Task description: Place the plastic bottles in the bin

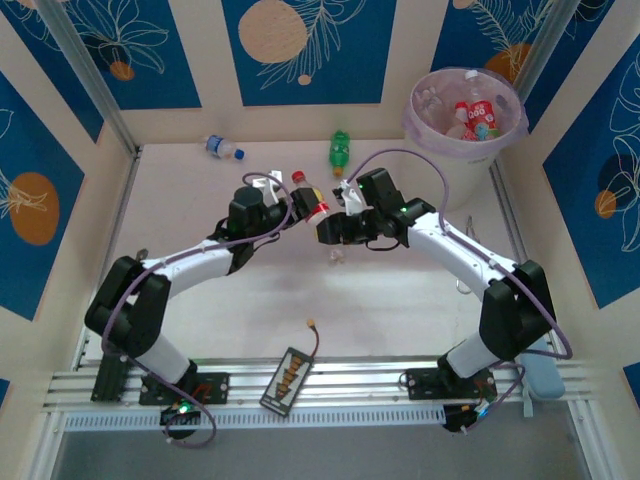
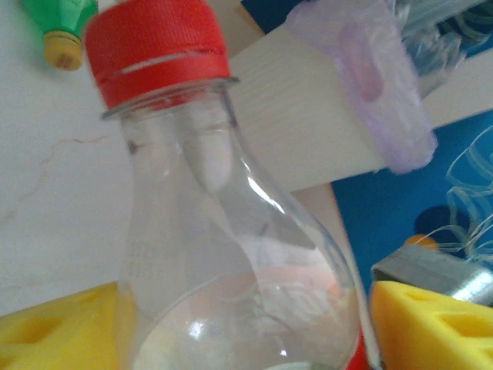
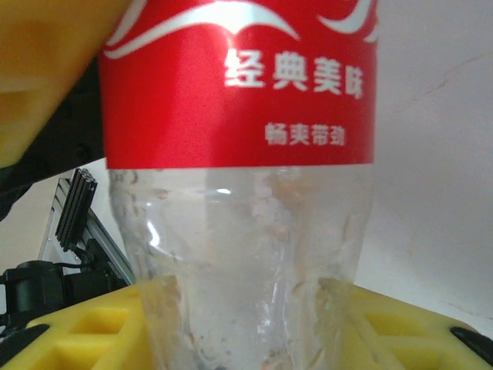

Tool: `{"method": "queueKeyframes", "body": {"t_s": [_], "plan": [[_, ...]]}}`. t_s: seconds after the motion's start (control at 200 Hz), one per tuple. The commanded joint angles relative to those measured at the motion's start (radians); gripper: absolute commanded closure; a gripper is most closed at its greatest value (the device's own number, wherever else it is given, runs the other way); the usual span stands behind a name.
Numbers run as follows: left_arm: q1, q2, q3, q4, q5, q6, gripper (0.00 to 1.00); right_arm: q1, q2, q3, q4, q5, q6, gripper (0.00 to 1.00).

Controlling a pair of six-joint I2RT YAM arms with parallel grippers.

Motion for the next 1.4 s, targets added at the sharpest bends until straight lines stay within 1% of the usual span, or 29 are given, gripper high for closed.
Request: {"method": "queueKeyframes", "body": {"t_s": [0.0, 0.035, 0.125, 0.185, 0.29, 0.395, 0.46, 0.605, 0.695, 0.815, 0.9, 1.0, 1.14, 1.27, 1.396], "plan": [[0.015, 0.022, -0.012, 0.169, 0.044, -0.081, 0.04, -0.020, -0.040, 0.012, -0.028, 0.029, -0.013, 0.54], [0.023, 0.026, -0.021, 0.203, 0.054, -0.104, 0.00, -0.025, -0.045, 0.016, -0.033, 0.036, -0.018, 0.54], [0.054, 0.017, -0.044, 0.254, 0.073, -0.137, 0.00, -0.045, -0.063, 0.030, -0.060, 0.068, -0.041, 0.55], [0.078, -0.011, -0.066, 0.246, 0.074, -0.132, 0.00, -0.068, -0.084, 0.046, -0.092, 0.106, -0.062, 0.57], [0.118, -0.104, -0.093, 0.112, 0.049, -0.063, 0.00, -0.117, -0.139, 0.084, -0.148, 0.210, -0.104, 0.59], [0.128, -0.206, -0.087, -0.139, -0.017, 0.070, 0.00, -0.172, -0.198, 0.146, -0.182, 0.300, -0.150, 0.60], [0.128, -0.247, -0.088, -0.237, -0.040, 0.131, 0.00, -0.215, -0.233, 0.187, -0.179, 0.352, -0.167, 0.60], [0.135, -0.281, -0.097, -0.344, -0.050, 0.189, 0.00, -0.323, -0.266, 0.296, -0.119, 0.445, -0.235, 0.61], [0.136, -0.279, -0.090, -0.377, -0.050, 0.209, 0.00, -0.395, -0.237, 0.373, -0.068, 0.518, -0.280, 0.61], [0.136, -0.265, -0.078, -0.390, -0.044, 0.215, 0.00, -0.479, -0.175, 0.414, 0.076, 0.617, -0.341, 0.63], [0.136, -0.259, -0.075, -0.387, -0.039, 0.209, 0.01, -0.542, -0.106, 0.460, 0.144, 0.631, -0.372, 0.64], [0.136, -0.265, -0.073, -0.398, -0.052, 0.216, 0.01, -0.589, -0.011, 0.538, 0.164, 0.632, -0.432, 0.64], [0.136, -0.266, -0.075, -0.409, -0.060, 0.217, 0.01, -0.616, 0.079, 0.571, 0.242, 0.623, -0.562, 0.63], [0.139, -0.270, -0.071, -0.425, -0.070, 0.225, 0.01, -0.641, 0.138, 0.571, 0.304, 0.549, -0.615, 0.63], [0.145, -0.277, -0.068, -0.434, -0.075, 0.227, 0.01, -0.646, 0.186, 0.563, 0.372, 0.546, -0.701, 0.60]]}}
